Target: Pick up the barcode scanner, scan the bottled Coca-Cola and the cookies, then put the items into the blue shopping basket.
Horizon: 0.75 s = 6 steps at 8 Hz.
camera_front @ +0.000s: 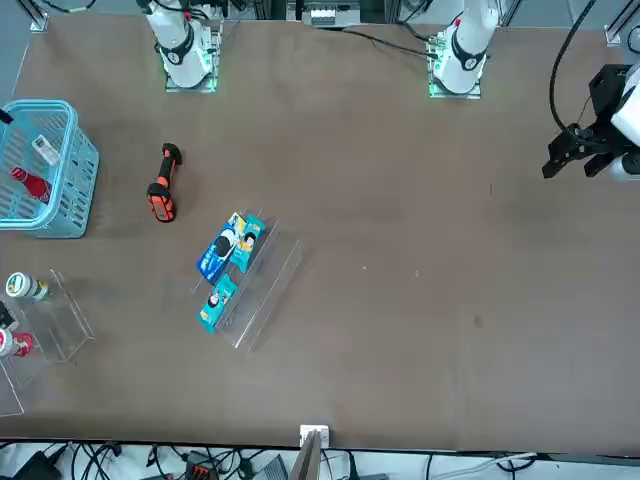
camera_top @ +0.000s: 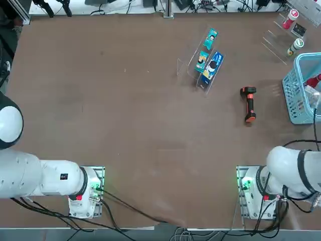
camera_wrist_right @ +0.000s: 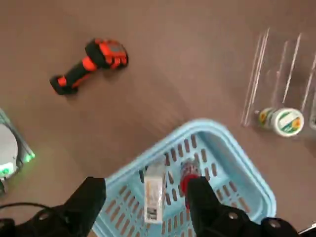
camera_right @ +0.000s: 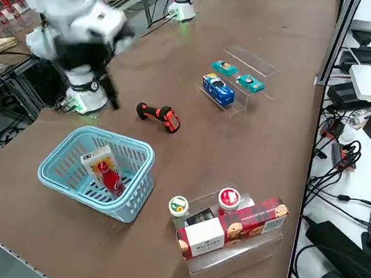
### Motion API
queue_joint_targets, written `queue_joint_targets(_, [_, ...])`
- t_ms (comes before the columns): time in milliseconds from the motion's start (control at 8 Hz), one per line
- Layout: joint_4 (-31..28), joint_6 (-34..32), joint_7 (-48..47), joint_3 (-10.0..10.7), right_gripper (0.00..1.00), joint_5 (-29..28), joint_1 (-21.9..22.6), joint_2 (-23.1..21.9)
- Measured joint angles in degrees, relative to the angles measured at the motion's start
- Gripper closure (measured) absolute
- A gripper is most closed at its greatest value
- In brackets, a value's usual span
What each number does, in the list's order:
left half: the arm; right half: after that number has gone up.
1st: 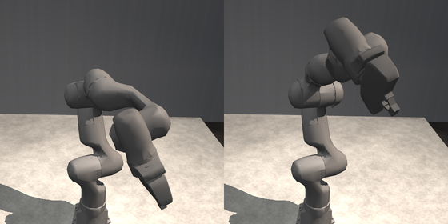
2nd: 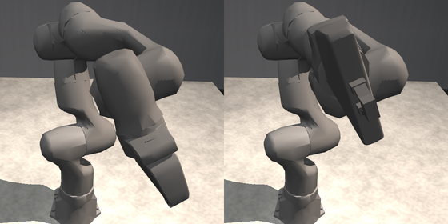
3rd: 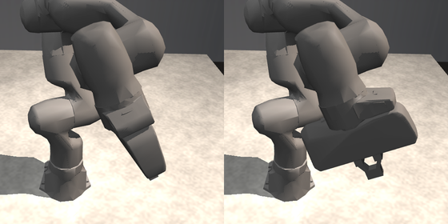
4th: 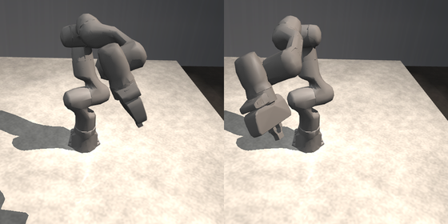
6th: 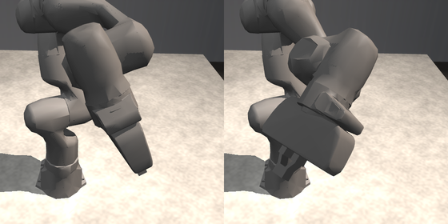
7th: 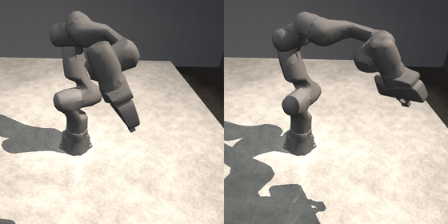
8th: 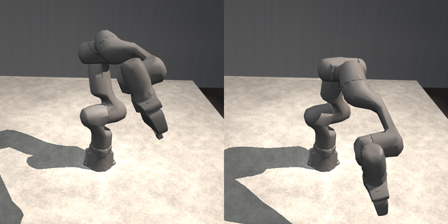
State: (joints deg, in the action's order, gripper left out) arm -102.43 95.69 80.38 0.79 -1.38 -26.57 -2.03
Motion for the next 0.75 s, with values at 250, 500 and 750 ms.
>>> queue_joint_targets(250, [5.4,-6.9,-13.5,-0.3,0.0,0.0,7.5,0.1])
queue_joint_targets(500, [8.3,-10.3,-29.8,-1.5,0.0,0.0,14.9,-0.1])
queue_joint_targets(750, [9.2,-12.3,-49.9,-2.1,0.0,0.1,22.7,-0.8])
